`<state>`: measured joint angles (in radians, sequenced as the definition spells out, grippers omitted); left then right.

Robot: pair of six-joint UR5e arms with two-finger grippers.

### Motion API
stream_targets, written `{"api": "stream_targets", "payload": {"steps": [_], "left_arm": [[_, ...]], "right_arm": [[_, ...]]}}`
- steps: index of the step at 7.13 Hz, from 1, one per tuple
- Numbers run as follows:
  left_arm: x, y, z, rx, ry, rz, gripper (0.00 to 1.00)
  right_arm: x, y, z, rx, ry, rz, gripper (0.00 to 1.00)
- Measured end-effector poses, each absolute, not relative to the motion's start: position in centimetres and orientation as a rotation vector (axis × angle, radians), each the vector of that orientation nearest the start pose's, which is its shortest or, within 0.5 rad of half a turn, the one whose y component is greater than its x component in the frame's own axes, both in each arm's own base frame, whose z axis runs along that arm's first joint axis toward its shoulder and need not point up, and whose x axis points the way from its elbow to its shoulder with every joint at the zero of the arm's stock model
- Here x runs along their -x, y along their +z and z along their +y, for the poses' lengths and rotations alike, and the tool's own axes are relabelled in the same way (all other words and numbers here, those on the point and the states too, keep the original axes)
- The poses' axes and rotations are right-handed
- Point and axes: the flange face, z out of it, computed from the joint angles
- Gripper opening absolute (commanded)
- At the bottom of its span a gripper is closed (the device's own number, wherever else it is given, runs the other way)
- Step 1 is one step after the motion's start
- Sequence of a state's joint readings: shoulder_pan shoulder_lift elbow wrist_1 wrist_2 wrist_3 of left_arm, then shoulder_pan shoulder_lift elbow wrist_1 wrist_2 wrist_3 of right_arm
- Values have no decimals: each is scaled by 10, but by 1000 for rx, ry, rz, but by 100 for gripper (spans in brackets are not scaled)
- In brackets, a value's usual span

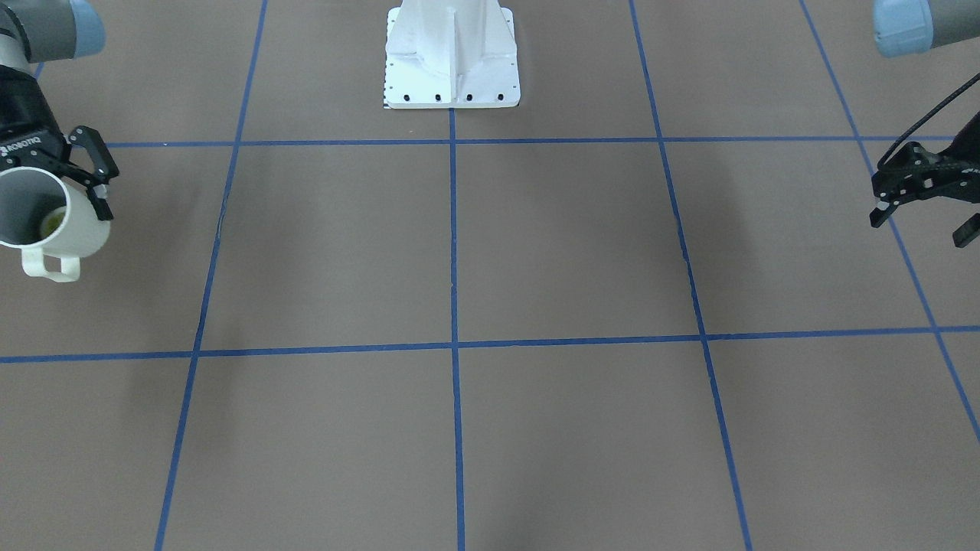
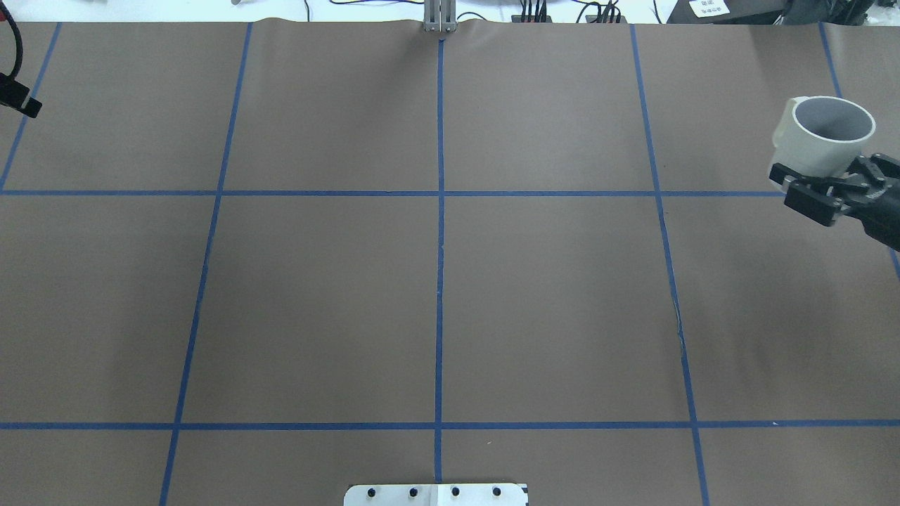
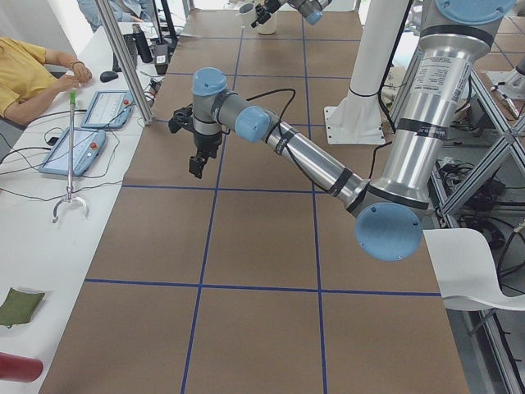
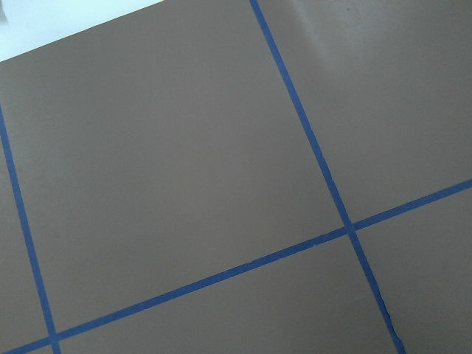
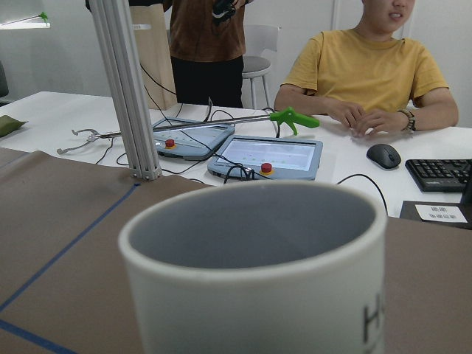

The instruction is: Left arm hands cup to right arm to dump lemon

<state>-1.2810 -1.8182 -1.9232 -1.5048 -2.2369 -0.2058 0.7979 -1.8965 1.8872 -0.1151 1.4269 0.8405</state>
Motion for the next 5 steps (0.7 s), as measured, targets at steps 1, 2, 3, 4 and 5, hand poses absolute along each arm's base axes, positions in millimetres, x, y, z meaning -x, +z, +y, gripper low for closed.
{"api": "stream_targets", "payload": {"steps": [1, 2, 3, 4, 5], "left_arm": [[-90, 370, -551, -339, 258, 757, 100], [-90, 370, -551, -340, 259, 757, 100], [-91, 370, -551, -339, 260, 758, 100], [-91, 369, -552, -340, 259, 758, 100], [-91, 368, -552, -342, 258, 759, 100]], "right_arm": [[125, 526, -343, -1079, 200, -1006, 0], [98, 574, -323, -1075, 239, -1050, 0], [68, 616, -305, -1057, 293, -1093, 0], [34, 647, -288, -1026, 356, -1127, 0], [1, 670, -272, -981, 432, -1157, 0]]}}
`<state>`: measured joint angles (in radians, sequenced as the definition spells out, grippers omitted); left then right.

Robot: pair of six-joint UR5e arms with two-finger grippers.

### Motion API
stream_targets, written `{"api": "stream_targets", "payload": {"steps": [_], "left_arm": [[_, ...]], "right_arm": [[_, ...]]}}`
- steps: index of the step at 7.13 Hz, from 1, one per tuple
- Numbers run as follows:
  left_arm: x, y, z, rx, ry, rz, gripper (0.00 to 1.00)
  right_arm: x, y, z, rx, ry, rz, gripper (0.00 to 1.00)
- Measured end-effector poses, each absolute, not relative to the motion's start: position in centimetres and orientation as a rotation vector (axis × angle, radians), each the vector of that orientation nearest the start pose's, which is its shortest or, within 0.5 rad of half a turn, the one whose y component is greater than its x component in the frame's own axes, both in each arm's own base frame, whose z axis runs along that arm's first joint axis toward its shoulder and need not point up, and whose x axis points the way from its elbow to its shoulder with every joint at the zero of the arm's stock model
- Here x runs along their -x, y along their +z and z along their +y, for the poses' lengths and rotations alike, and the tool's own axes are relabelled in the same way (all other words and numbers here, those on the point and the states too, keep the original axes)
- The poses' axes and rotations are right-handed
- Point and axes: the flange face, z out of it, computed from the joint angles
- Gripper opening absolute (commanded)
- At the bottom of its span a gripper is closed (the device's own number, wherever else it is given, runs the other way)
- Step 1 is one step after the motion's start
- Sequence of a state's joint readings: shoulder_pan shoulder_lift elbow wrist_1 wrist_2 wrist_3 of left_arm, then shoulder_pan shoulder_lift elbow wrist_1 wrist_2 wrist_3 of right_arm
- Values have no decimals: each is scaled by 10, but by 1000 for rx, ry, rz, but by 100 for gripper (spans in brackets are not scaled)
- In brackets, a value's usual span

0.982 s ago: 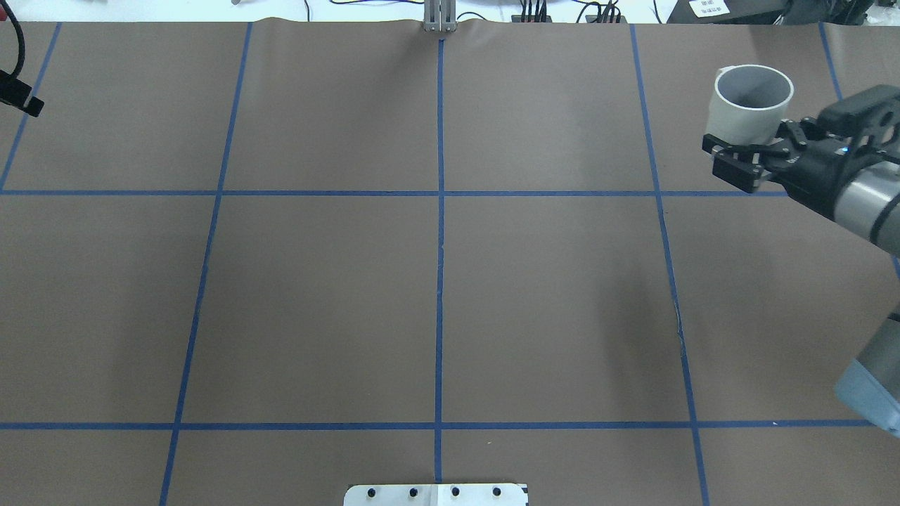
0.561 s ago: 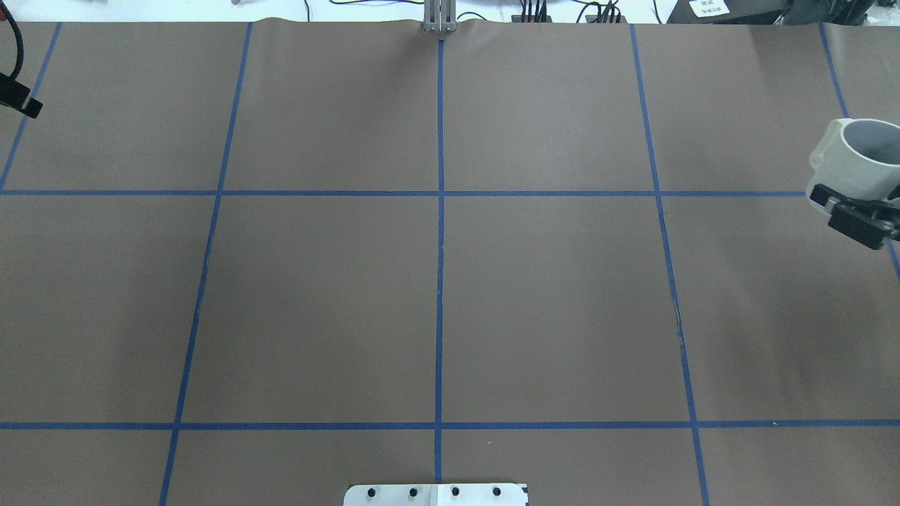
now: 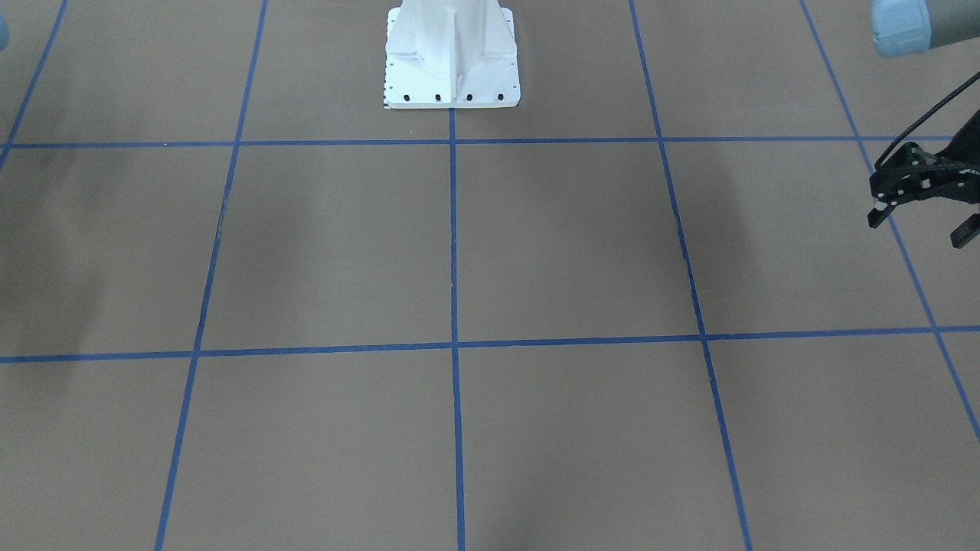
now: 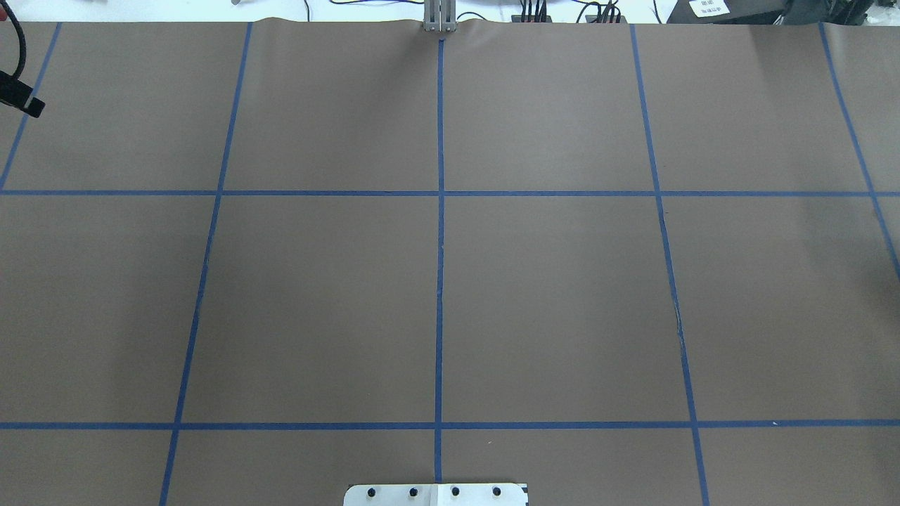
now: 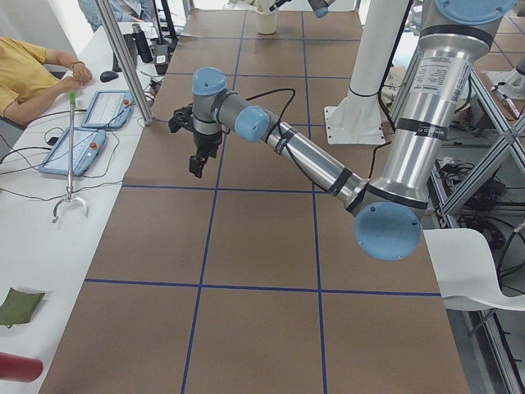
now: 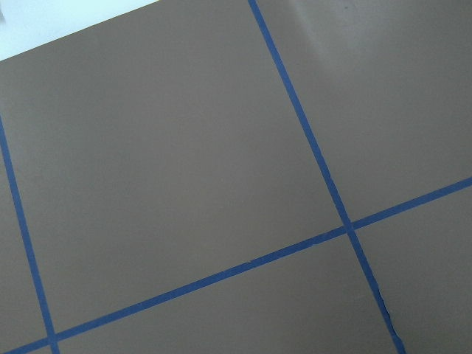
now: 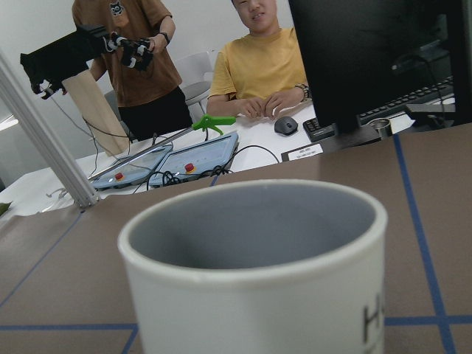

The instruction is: Left arm hands cup to right arm to dump lemon

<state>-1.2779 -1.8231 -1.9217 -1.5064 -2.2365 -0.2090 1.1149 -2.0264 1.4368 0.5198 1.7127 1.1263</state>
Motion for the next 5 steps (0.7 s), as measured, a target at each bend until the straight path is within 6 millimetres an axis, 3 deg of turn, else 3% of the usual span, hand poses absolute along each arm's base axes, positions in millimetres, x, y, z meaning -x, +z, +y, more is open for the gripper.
{"api": "stream_targets", "payload": {"steps": [1, 2, 5], "left_arm": [[-92, 366, -552, -343, 257, 760, 100], [-91, 366, -552, -344, 256, 760, 100], [-92, 364, -552, -346, 257, 761, 100]], "right_arm": [[-25, 687, -258, -925, 521, -1187, 0], [-38, 696, -251, -874, 608, -1220, 0], [-42, 692, -263, -735, 858, -1490, 0]]}}
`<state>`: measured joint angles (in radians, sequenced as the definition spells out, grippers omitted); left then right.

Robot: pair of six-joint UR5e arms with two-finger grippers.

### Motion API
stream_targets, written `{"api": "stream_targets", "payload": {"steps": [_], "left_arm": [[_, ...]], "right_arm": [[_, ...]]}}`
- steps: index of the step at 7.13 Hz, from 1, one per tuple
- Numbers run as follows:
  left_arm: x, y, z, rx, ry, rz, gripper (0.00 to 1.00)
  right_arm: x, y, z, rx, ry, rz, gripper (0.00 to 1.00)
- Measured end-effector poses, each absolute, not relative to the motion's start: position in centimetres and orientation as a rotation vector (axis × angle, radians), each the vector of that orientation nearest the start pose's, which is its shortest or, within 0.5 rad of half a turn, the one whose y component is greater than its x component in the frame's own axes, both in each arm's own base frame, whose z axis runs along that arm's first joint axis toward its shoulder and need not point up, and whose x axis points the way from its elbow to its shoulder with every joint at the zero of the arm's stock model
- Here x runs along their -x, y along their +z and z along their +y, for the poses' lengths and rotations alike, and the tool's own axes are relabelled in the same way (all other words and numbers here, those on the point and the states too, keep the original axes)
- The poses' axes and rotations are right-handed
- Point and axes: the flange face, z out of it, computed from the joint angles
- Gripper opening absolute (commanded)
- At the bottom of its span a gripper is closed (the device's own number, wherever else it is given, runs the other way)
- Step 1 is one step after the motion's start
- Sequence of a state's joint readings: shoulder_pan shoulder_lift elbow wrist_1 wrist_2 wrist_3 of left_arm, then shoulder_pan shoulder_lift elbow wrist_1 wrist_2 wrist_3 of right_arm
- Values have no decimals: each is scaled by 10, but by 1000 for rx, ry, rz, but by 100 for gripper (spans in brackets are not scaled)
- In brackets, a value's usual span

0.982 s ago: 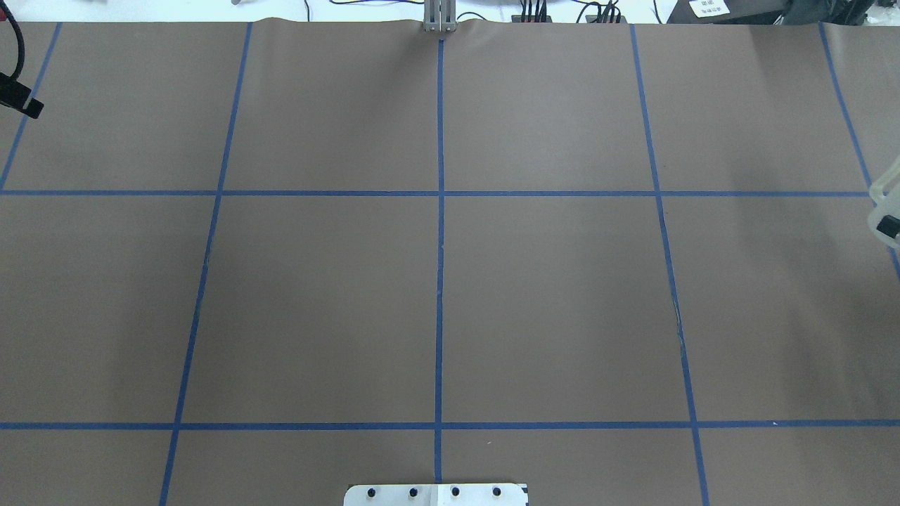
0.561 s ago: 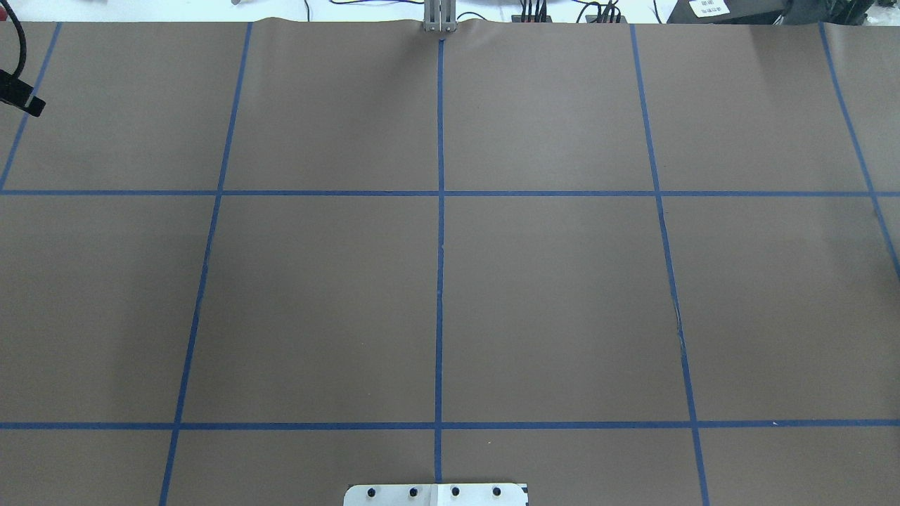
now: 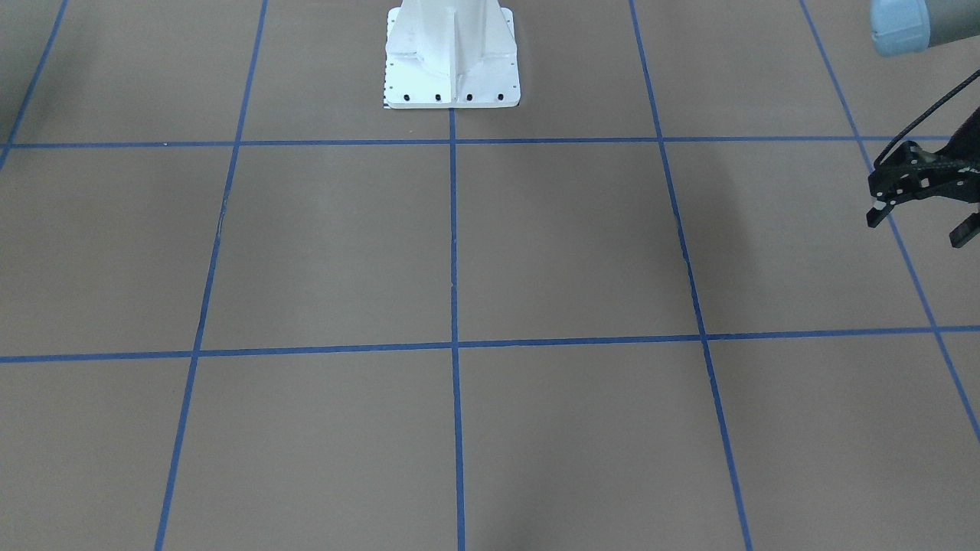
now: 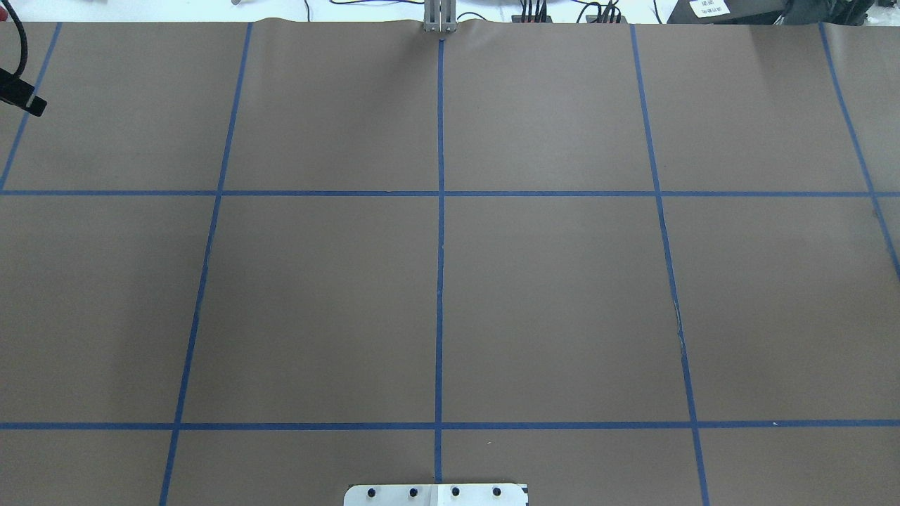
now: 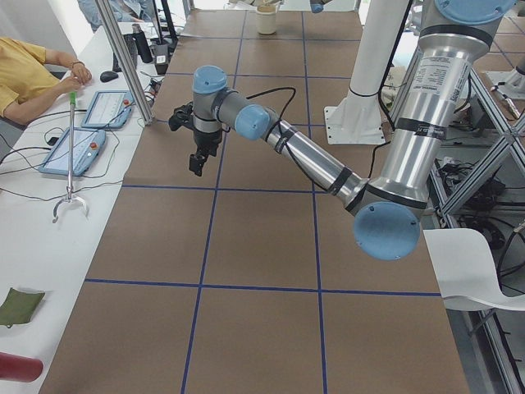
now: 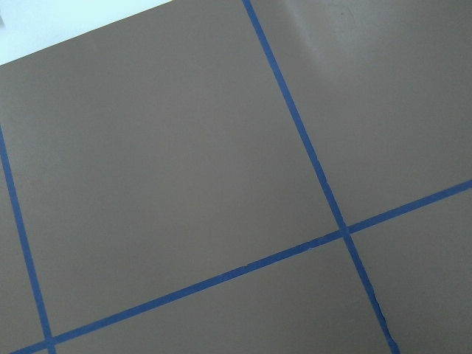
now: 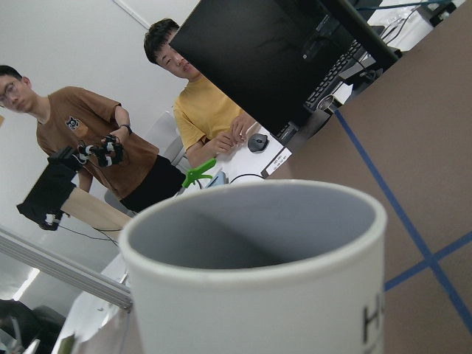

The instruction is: Left arm hands cup to right arm to dump lemon

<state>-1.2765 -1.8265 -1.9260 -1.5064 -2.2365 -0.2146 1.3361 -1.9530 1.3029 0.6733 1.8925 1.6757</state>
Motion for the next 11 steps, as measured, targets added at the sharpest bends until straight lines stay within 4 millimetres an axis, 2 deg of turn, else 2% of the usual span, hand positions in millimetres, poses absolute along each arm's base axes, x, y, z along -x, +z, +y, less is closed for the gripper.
{"api": "stream_targets", "payload": {"steps": [2, 4, 5, 8, 11], "left_arm": [[-92, 363, -552, -348, 257, 762, 100], [-93, 362, -553, -349, 259, 762, 100], [-94, 361, -554, -349, 259, 762, 100], [-94, 360, -553, -352, 260, 763, 100], [-94, 358, -553, -356, 261, 764, 100]], "right_arm": [[-38, 683, -280, -622, 978, -1667, 0], [-39, 685, -280, -525, 1072, -1777, 0], [-41, 689, -278, -480, 1121, -1821, 0], [-47, 717, -273, -374, 1244, -1930, 0], [-55, 719, -272, -254, 1392, -2087, 0]]}}
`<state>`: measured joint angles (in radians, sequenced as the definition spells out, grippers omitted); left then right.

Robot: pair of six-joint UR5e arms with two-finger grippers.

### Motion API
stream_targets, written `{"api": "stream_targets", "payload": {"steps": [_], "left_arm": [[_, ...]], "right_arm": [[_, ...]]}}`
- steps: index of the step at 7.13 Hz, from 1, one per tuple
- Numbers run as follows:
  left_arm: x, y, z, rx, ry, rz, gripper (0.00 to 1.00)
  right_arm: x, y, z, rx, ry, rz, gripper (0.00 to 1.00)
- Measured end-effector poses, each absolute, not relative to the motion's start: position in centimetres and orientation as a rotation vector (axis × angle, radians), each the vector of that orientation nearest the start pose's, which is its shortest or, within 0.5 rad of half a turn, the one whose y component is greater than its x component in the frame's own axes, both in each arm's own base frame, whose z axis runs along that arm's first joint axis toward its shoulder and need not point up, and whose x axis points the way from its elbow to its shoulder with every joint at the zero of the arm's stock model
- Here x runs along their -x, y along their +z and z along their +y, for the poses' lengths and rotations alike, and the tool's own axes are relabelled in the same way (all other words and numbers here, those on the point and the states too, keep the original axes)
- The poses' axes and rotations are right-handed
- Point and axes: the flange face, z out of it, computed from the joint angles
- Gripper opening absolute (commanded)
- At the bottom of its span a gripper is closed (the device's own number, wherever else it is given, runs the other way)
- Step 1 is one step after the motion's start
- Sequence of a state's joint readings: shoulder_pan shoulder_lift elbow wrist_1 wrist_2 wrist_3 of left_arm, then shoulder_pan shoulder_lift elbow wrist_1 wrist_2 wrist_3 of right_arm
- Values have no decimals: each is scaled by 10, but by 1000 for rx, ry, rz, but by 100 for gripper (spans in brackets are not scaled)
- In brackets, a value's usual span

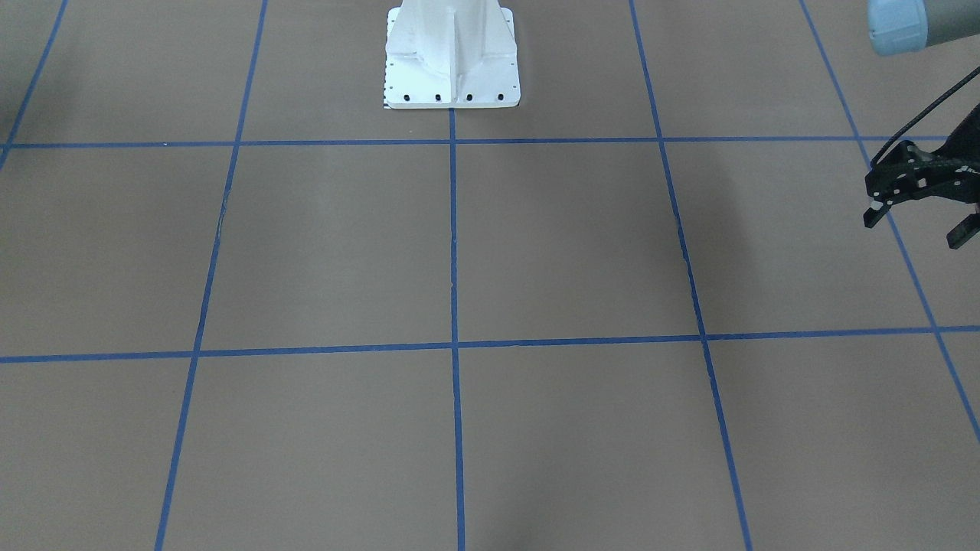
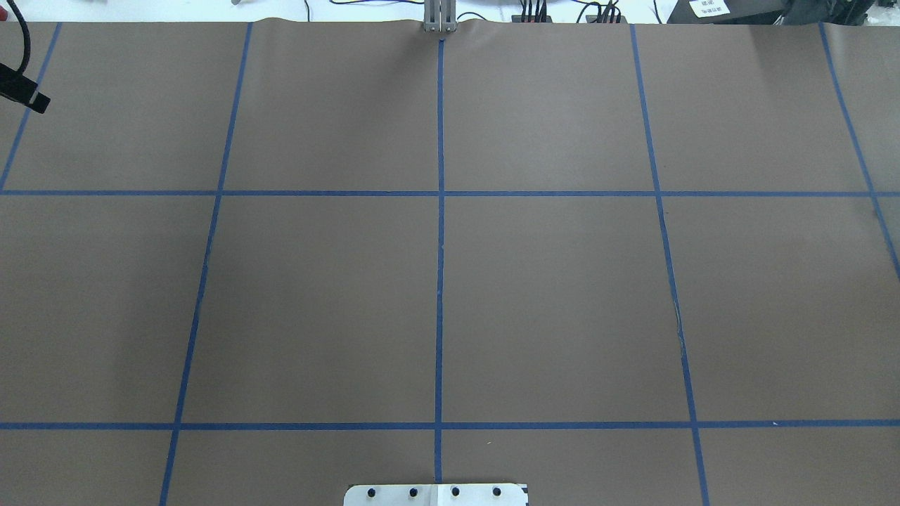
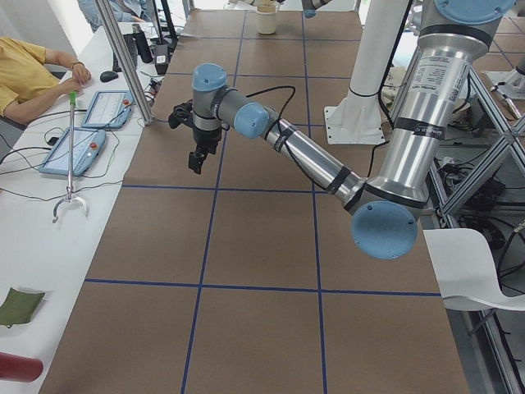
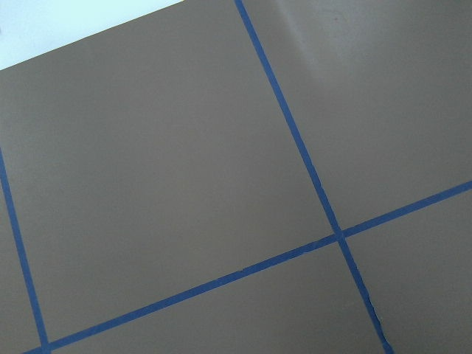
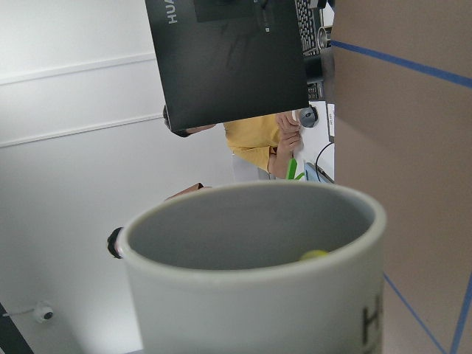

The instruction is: Left arm hands cup to right arm to dump lemon

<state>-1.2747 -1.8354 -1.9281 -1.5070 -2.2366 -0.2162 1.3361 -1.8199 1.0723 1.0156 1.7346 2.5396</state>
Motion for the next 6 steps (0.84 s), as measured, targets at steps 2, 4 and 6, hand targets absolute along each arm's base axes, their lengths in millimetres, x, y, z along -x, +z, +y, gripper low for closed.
{"api": "stream_targets", "payload": {"steps": [2, 4, 6], "left_arm": [[-93, 355, -551, -361, 261, 766, 100], [-93, 354, -551, -363, 261, 766, 100], [-93, 354, -551, -363, 261, 766, 100]], "right_arm": [[-66, 718, -272, -160, 1538, -2218, 0], [-74, 718, -271, -84, 1645, -2324, 0], [-77, 718, -270, -32, 1680, -2378, 0]]}}
